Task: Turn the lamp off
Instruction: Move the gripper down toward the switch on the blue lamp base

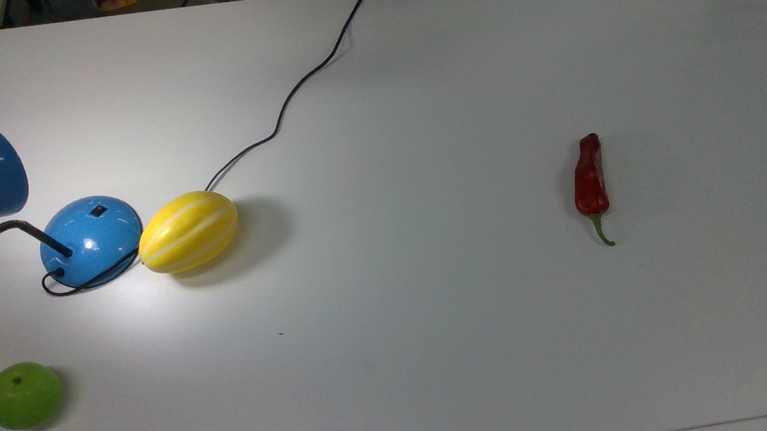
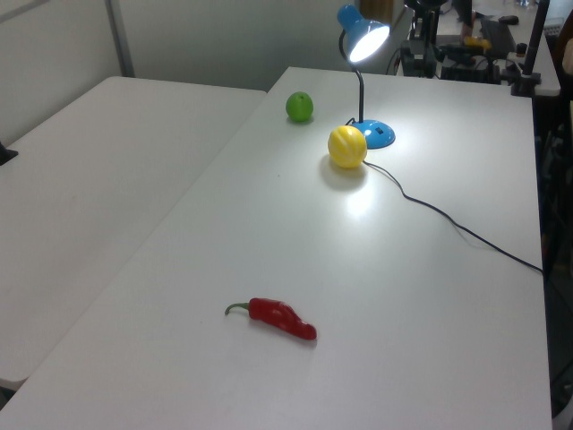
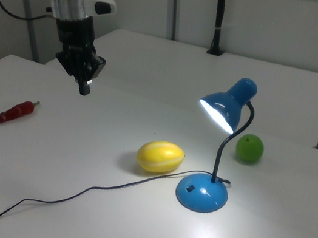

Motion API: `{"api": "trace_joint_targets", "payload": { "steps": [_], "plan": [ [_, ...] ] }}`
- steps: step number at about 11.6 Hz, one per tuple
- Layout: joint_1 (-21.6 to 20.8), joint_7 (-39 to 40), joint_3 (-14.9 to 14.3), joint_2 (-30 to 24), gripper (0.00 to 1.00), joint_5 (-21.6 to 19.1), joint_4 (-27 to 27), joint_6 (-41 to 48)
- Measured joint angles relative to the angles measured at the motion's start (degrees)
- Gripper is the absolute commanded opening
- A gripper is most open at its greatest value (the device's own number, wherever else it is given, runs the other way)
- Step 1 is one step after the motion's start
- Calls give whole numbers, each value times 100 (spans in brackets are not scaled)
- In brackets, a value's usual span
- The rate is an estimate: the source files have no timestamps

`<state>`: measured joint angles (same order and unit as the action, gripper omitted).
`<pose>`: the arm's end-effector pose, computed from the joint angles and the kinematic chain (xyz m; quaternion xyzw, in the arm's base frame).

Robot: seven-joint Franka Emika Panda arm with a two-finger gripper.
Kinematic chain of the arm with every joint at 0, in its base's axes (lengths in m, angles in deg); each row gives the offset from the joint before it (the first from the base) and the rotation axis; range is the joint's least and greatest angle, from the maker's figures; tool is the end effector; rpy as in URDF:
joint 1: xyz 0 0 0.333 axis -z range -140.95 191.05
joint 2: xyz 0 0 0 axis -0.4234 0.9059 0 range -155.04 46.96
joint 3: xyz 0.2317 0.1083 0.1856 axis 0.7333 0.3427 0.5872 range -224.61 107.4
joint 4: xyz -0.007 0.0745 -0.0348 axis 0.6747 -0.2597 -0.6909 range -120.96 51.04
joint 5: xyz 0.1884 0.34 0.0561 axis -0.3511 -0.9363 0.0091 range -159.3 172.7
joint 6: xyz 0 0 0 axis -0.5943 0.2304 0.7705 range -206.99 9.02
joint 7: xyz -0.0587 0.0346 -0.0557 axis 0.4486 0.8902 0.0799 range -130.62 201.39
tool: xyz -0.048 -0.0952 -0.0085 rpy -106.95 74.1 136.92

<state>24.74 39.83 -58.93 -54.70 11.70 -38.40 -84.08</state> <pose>0.5531 -0.0093 0.6061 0.9982 0.0405 -0.0077 0.0433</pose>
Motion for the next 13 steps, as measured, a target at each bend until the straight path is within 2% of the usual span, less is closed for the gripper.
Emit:
{"api": "trace_joint_targets", "payload": {
  "steps": [3, 5, 7, 10, 13],
  "plan": [
    [45, -166, -27, 17, 0, -23, -34, -17],
    [210, -288, -42, 42, 0, -31, -298, -365],
    [391, -400, -51, 80, 0, -33, -718, -915],
    [769, -578, -63, 200, 0, -33, -1575, -2201],
    [1162, -605, -73, 599, 0, -33, -1797, -3061]
  ]
}}
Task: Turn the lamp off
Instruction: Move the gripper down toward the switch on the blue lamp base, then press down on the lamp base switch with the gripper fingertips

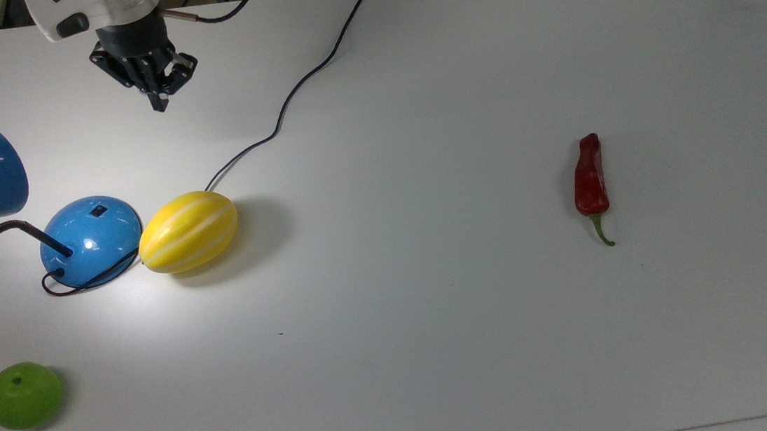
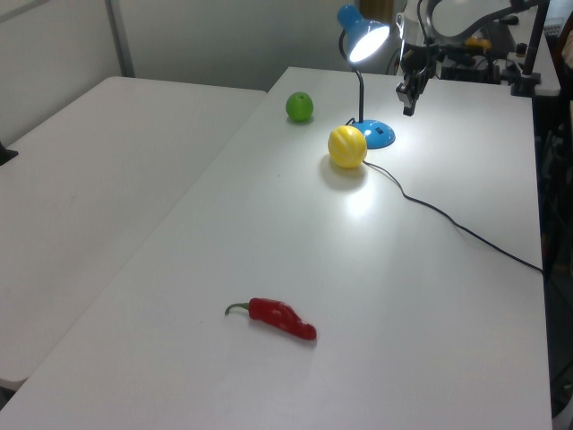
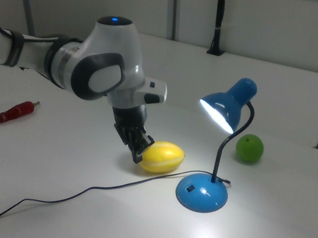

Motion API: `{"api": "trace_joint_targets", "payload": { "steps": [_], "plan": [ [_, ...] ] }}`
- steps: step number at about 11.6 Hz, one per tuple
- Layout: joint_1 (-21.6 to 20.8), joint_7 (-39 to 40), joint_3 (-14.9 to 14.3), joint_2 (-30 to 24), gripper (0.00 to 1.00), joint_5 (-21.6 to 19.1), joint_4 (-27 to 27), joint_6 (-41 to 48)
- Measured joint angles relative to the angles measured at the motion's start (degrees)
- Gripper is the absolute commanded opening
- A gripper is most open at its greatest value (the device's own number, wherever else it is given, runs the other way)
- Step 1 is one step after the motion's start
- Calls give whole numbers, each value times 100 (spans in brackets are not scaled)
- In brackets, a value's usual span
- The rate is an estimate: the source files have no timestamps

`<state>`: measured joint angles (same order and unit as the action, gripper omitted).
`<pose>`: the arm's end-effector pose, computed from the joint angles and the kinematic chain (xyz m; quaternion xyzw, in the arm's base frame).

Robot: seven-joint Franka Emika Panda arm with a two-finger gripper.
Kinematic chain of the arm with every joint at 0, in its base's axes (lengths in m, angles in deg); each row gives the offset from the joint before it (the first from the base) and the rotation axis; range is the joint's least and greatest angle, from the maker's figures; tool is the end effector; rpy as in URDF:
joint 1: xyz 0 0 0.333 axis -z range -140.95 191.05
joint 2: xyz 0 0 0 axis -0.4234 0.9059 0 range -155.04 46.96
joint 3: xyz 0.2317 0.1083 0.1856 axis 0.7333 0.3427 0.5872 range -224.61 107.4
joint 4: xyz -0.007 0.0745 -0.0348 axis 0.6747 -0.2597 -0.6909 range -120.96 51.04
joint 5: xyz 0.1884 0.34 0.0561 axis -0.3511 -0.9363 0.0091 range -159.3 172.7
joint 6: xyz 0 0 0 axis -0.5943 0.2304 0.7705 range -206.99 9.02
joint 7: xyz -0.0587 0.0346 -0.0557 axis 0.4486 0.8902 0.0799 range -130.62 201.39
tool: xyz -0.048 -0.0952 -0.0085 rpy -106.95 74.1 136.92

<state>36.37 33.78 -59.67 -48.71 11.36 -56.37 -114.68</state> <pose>0.5757 -0.1298 0.4437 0.9928 -0.1014 0.0483 0.0410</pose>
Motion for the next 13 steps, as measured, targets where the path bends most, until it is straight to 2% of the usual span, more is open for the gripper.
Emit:
{"api": "trace_joint_targets", "payload": {
  "steps": [3, 6, 13],
  "plan": [
    [309, -106, -5, 605, 0, 0, -3, -865],
    [443, -168, -6, 1044, 0, 0, 21, -1599],
    [672, -372, -8, 1572, 0, 0, 298, -2437]
  ]
}}
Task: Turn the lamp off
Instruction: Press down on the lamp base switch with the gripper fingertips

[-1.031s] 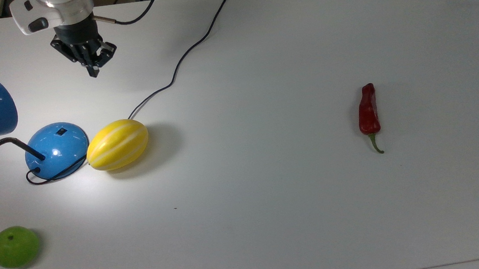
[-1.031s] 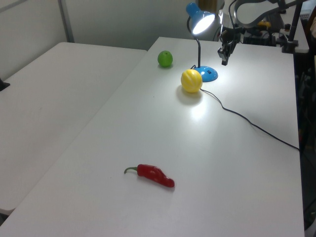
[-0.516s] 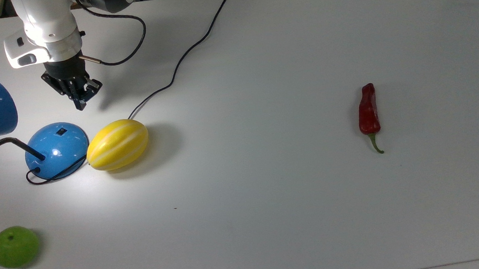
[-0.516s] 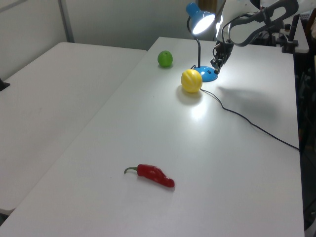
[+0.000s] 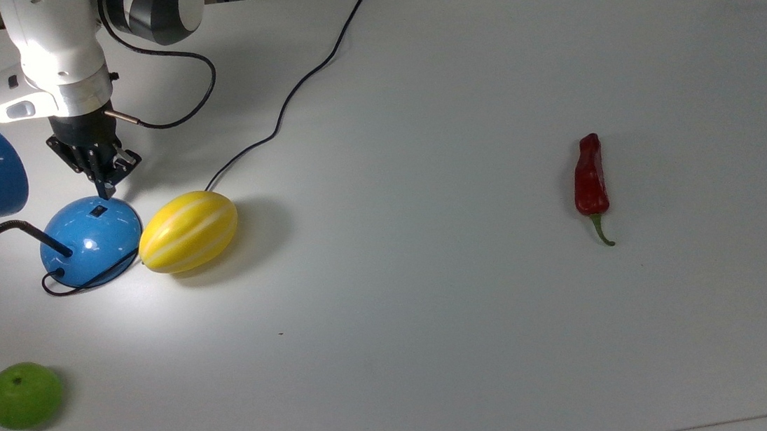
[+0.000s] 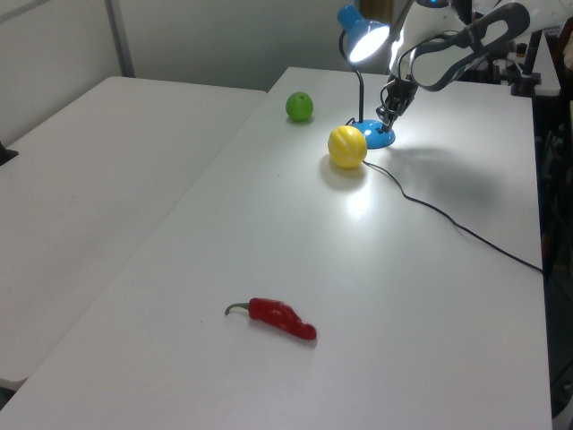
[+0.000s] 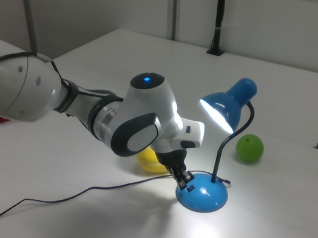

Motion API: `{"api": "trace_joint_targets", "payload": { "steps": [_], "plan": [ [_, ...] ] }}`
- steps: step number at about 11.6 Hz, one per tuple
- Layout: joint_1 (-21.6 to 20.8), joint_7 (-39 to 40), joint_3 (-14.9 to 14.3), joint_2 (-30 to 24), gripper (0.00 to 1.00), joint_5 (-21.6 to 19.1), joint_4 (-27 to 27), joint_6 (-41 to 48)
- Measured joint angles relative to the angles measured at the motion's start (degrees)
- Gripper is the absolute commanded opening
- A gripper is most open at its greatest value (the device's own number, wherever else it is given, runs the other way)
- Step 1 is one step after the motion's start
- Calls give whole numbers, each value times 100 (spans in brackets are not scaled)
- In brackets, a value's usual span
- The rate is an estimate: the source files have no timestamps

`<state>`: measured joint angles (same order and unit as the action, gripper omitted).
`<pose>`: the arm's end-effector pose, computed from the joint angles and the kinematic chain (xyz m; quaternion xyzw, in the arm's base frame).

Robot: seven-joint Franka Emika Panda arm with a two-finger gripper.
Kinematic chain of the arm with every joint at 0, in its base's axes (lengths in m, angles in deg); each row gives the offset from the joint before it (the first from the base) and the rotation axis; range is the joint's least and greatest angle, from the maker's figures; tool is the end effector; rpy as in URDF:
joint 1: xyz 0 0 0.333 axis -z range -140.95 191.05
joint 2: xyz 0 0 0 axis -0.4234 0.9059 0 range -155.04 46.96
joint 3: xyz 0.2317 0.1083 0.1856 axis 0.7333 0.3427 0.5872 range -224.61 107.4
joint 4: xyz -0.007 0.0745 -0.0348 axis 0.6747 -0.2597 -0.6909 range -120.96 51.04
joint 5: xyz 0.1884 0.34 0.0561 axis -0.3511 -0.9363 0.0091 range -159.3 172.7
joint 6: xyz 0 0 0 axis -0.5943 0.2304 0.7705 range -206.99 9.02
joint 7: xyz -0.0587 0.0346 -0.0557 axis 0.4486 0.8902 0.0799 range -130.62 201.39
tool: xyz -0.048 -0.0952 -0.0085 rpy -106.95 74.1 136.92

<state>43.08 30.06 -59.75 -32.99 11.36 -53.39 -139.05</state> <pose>0.6198 -0.2132 0.3424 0.9715 -0.1786 0.1479 0.0488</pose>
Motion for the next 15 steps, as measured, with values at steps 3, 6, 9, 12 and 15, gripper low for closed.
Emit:
{"api": "trace_joint_targets", "payload": {
  "steps": [3, 6, 9, 12, 15],
  "plan": [
    [25, -105, 0, 100, 0, 0, 21, -145],
    [29, -312, 0, 139, 0, 0, 30, -328],
    [29, -317, 0, 184, 0, 0, 35, -329],
    [29, -317, 0, 186, 0, 0, 36, -330],
    [29, -317, 0, 210, 0, 1, 27, -332]
  ]
}}
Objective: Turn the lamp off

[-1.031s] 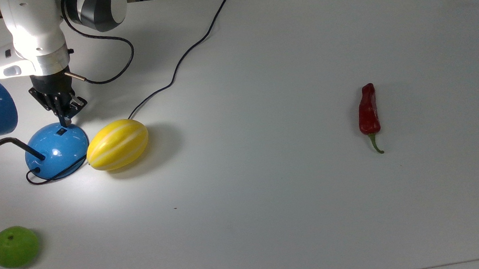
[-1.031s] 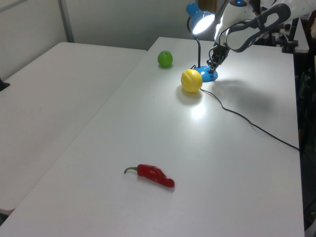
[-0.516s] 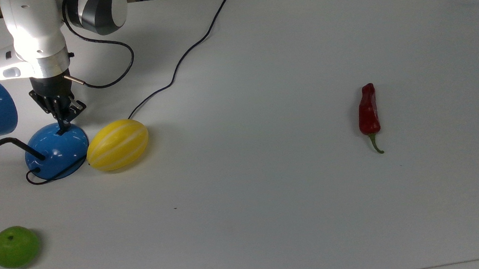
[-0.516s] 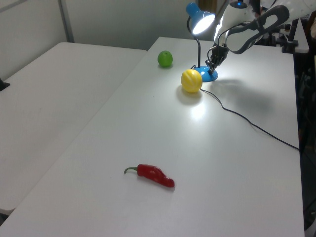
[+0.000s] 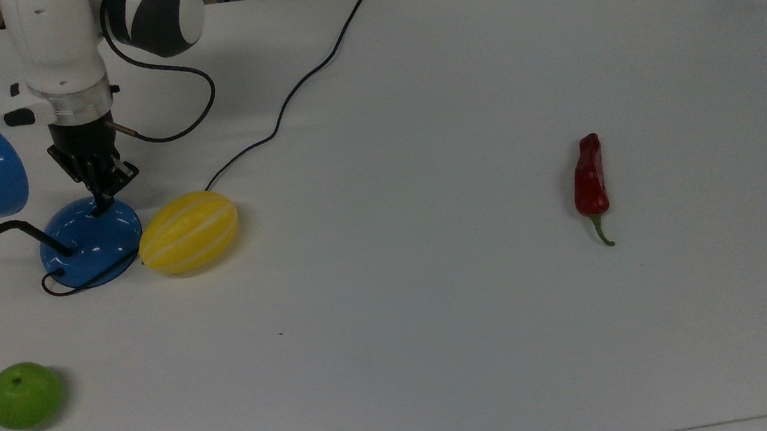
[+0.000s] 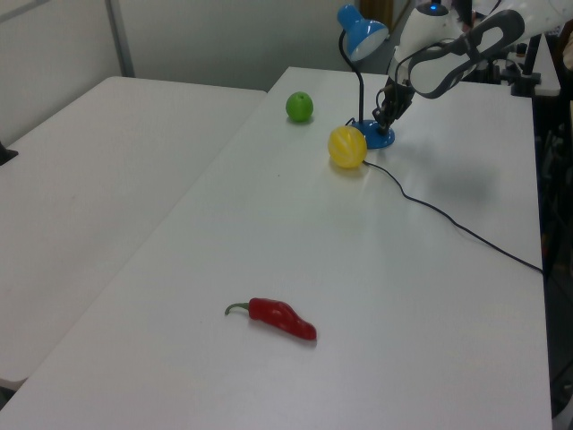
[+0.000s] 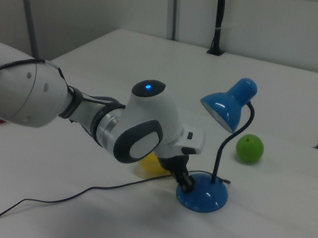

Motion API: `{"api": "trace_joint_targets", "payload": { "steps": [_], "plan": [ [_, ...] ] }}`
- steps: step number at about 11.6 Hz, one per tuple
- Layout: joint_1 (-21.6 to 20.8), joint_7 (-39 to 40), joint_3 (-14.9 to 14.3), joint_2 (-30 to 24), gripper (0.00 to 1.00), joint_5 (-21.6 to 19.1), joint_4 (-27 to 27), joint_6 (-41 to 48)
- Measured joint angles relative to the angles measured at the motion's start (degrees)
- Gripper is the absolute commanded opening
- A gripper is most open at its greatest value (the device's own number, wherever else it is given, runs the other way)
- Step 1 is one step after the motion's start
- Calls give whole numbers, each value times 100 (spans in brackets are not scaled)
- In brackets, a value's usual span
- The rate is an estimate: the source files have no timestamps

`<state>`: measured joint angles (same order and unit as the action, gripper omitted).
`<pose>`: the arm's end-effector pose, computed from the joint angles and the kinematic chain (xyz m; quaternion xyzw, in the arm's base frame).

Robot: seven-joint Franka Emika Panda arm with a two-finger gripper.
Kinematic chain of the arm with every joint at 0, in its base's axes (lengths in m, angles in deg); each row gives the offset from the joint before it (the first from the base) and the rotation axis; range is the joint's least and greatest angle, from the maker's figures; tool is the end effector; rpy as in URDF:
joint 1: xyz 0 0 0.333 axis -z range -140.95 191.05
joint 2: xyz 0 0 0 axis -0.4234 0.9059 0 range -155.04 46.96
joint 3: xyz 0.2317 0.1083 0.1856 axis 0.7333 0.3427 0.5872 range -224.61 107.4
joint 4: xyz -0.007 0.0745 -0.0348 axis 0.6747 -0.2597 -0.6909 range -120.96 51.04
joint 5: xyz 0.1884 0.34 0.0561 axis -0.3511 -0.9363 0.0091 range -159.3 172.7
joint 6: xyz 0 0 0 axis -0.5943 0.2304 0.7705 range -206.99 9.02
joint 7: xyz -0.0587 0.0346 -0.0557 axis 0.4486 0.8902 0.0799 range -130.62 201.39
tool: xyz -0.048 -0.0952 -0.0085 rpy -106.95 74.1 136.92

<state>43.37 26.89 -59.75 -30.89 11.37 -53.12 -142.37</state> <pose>0.6242 -0.2175 0.3272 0.9640 -0.2059 0.1619 0.0452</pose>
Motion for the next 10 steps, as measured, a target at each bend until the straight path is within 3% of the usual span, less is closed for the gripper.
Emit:
{"api": "trace_joint_targets", "payload": {
  "steps": [6, 10],
  "plan": [
    [-9, 0, 1, -1, 0, 1, 21, 96],
    [-164, 0, 126, -226, 0, 1, 131, 1076]
  ]
}}
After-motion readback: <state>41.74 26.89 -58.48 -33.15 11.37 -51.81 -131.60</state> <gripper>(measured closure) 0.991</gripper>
